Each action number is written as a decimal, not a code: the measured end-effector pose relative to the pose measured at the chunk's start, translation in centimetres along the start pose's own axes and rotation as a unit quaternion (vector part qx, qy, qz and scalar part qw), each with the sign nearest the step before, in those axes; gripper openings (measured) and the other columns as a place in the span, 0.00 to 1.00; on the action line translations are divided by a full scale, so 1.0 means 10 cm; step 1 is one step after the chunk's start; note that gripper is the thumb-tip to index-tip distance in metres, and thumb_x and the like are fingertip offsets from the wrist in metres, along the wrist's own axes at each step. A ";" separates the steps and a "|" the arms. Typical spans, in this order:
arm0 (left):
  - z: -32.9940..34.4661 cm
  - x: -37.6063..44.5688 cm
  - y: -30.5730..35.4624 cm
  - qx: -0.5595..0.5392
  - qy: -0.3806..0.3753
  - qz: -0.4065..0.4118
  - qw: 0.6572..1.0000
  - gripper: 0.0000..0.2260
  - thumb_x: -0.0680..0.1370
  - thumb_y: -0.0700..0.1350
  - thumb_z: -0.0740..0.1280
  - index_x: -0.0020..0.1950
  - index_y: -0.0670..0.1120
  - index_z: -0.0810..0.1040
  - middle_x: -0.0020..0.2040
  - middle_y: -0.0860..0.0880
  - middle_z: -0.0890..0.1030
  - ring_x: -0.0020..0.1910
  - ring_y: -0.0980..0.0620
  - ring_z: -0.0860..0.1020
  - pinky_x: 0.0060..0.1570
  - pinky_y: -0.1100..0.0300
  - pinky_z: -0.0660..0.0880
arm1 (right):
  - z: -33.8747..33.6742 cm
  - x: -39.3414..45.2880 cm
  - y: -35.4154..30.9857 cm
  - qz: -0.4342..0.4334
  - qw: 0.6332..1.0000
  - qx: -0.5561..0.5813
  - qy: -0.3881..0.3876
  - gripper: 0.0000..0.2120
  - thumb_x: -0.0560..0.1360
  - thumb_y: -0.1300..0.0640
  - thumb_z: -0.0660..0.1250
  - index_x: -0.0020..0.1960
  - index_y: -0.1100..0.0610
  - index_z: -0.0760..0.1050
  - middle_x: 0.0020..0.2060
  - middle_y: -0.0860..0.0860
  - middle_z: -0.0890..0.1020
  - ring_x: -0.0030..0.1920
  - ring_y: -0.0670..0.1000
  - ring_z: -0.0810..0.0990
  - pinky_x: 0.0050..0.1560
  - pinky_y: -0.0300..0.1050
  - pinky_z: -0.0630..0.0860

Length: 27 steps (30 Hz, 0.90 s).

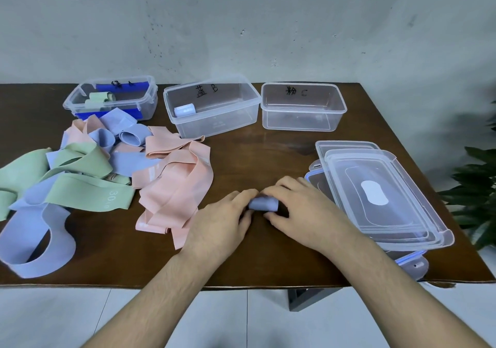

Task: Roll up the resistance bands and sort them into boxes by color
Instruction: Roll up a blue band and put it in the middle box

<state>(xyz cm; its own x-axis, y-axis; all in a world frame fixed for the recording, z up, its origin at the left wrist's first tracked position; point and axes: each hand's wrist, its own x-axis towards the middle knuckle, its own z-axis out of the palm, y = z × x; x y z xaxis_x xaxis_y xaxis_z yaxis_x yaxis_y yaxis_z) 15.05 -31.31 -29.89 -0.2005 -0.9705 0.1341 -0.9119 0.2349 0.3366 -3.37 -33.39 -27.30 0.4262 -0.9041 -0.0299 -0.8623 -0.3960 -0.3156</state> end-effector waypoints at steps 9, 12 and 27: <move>0.03 0.06 0.00 0.022 -0.001 0.006 1.000 0.18 0.83 0.52 0.56 0.74 0.60 0.64 0.60 0.56 0.78 0.50 0.51 0.80 0.43 0.56 0.78 | -0.02 0.11 -0.02 0.013 1.000 0.008 -0.020 0.13 0.79 0.50 0.64 0.63 0.48 0.71 0.56 0.45 0.75 0.56 0.47 0.74 0.55 0.44 0.74; 0.04 0.09 0.02 0.001 -0.003 -0.003 1.000 0.18 0.83 0.50 0.57 0.74 0.59 0.65 0.62 0.55 0.79 0.54 0.51 0.80 0.48 0.51 0.80 | -0.02 0.13 -0.02 0.029 0.999 0.017 -0.022 0.10 0.77 0.49 0.64 0.57 0.49 0.70 0.52 0.46 0.75 0.51 0.47 0.73 0.47 0.43 0.71; -0.06 0.14 0.64 -0.543 -0.017 -0.239 0.805 0.20 0.82 0.48 0.65 0.74 0.53 0.69 0.54 0.53 0.84 0.53 0.53 0.83 0.59 0.53 0.79 | -0.30 0.02 0.15 0.062 0.992 0.079 0.081 0.18 0.73 0.42 0.71 0.52 0.48 0.64 0.45 0.44 0.74 0.39 0.46 0.73 0.32 0.35 0.62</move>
<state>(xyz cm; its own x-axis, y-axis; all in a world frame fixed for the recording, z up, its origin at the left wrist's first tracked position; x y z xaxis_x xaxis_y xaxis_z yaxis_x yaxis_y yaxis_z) 9.13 -31.08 -26.95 0.0531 -0.9610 -0.2714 -0.0402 -0.2736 0.9610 -5.39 -34.62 -24.95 0.2580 -0.9635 0.0708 -0.8462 -0.2607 -0.4648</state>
